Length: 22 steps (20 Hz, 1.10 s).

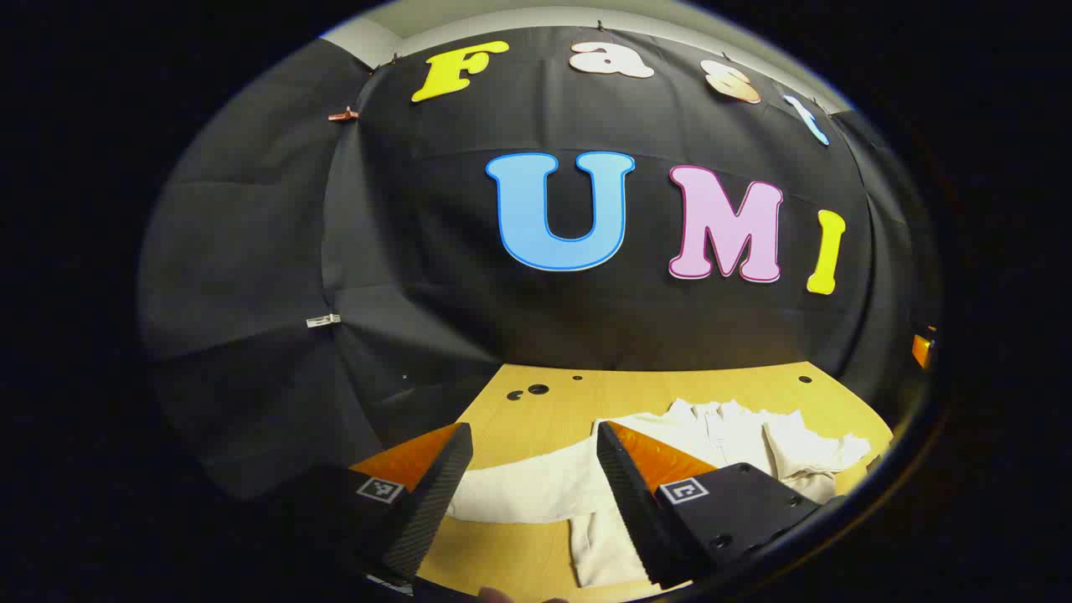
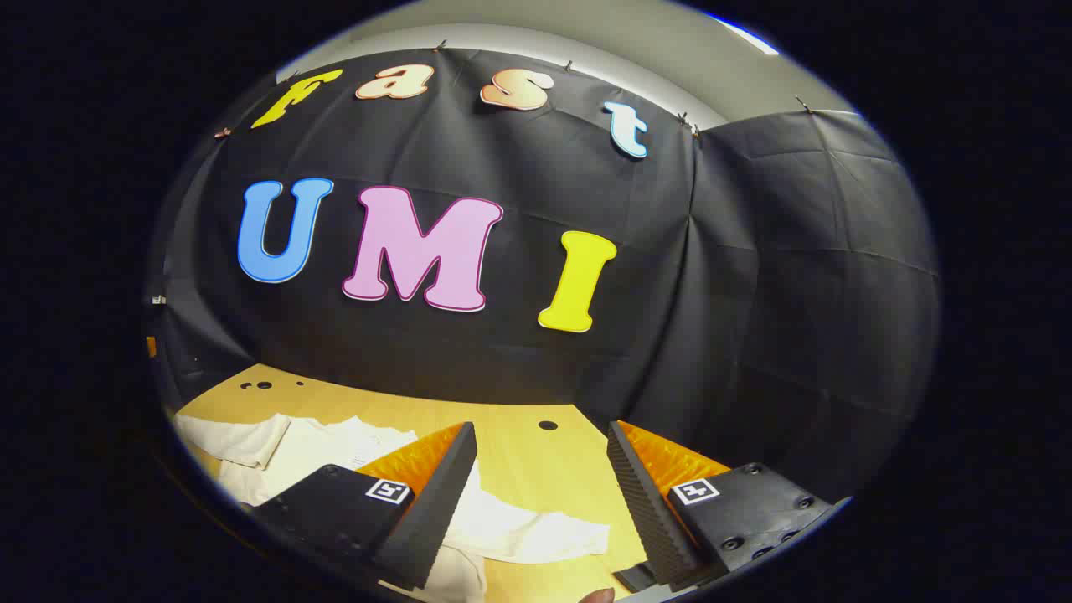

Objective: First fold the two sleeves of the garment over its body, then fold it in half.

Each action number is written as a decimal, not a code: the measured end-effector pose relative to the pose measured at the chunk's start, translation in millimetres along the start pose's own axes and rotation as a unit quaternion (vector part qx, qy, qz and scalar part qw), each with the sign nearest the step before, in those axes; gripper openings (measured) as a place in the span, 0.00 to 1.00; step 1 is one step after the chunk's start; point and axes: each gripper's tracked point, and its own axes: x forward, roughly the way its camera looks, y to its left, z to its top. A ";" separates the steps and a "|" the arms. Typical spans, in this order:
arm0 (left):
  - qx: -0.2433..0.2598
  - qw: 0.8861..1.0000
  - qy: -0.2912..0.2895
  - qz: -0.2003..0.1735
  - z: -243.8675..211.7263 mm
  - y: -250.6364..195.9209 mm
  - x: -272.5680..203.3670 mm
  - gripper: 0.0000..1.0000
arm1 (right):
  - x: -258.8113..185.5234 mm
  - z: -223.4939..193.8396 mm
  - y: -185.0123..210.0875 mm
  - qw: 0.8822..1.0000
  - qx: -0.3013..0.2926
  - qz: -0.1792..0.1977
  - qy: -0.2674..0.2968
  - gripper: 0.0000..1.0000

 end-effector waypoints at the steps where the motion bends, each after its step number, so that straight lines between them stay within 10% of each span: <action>1: 0.002 1.000 0.001 -0.001 -1.9 -2.7 0.7 0.95 | 1.6 -4.7 -6.4 1.000 0.001 -0.005 0.009 0.92; 22: 0.035 0.999 0.026 -0.006 -8.8 -40.3 -3.2 0.95 | 24.0 -116.9 -32.1 0.984 0.047 -0.006 0.170 0.97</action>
